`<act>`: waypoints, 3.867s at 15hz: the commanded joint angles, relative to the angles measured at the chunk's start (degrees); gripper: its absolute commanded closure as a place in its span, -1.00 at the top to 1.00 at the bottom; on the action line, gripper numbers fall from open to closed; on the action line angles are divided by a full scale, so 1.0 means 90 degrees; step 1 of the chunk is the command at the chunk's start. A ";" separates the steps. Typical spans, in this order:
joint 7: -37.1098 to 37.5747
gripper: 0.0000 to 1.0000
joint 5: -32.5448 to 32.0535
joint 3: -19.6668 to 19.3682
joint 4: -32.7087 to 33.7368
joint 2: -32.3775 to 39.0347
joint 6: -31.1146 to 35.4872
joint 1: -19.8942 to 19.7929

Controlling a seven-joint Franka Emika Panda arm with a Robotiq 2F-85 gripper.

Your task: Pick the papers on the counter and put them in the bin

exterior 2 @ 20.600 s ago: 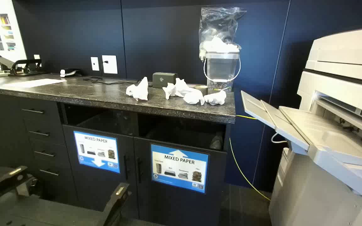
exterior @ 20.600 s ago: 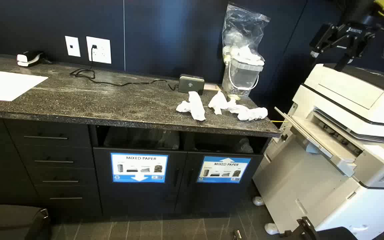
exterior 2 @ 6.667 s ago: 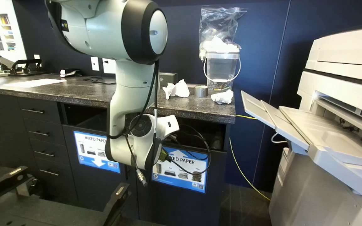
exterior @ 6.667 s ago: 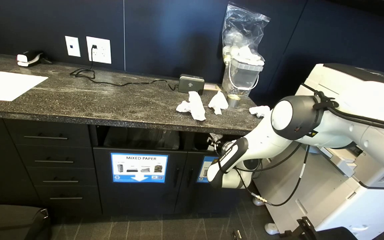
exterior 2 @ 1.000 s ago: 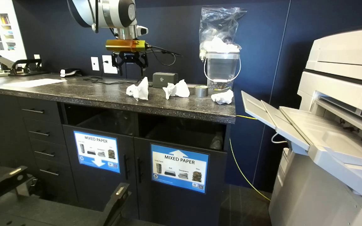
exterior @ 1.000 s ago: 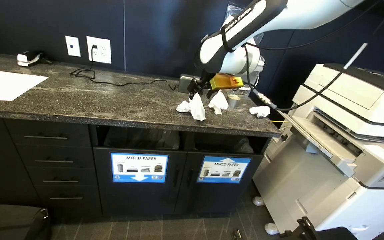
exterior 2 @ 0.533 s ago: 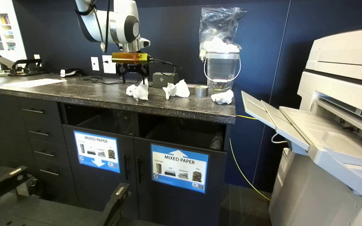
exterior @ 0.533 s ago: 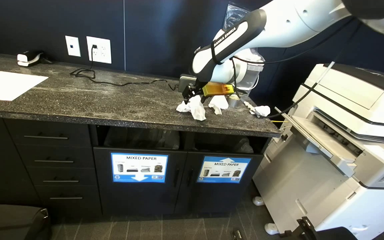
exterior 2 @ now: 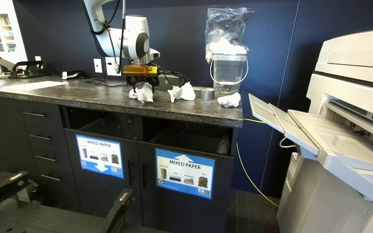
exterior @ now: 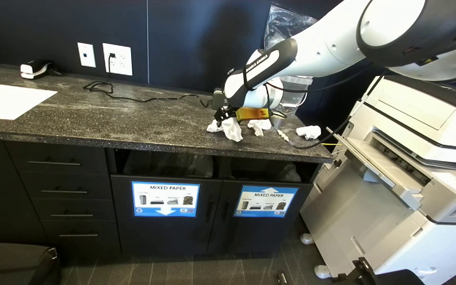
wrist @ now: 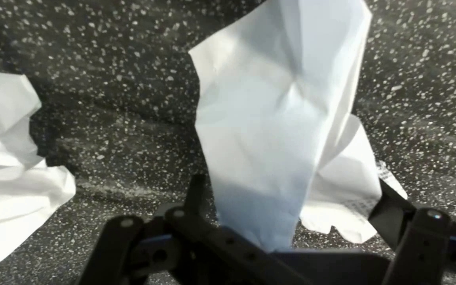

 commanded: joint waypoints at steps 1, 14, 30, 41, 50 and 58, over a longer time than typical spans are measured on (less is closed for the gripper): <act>-0.0079 1.00 -0.0060 -0.0025 0.0768 0.0532 -0.0051 0.0016; -0.0072 -0.57 -0.0171 -0.0134 0.1470 0.0905 -0.0552 0.0128; -0.0913 -0.72 -0.0792 -0.0342 0.0825 0.0011 -0.2630 -0.0006; -0.0951 -0.73 -0.0868 -0.0516 -0.2135 -0.1982 -0.2385 -0.0543; -0.0869 -0.73 -0.0171 -0.0439 -0.4529 -0.3532 -0.1448 -0.1045; -0.0659 -0.72 0.0209 -0.0394 -0.5789 -0.3642 0.0059 -0.0974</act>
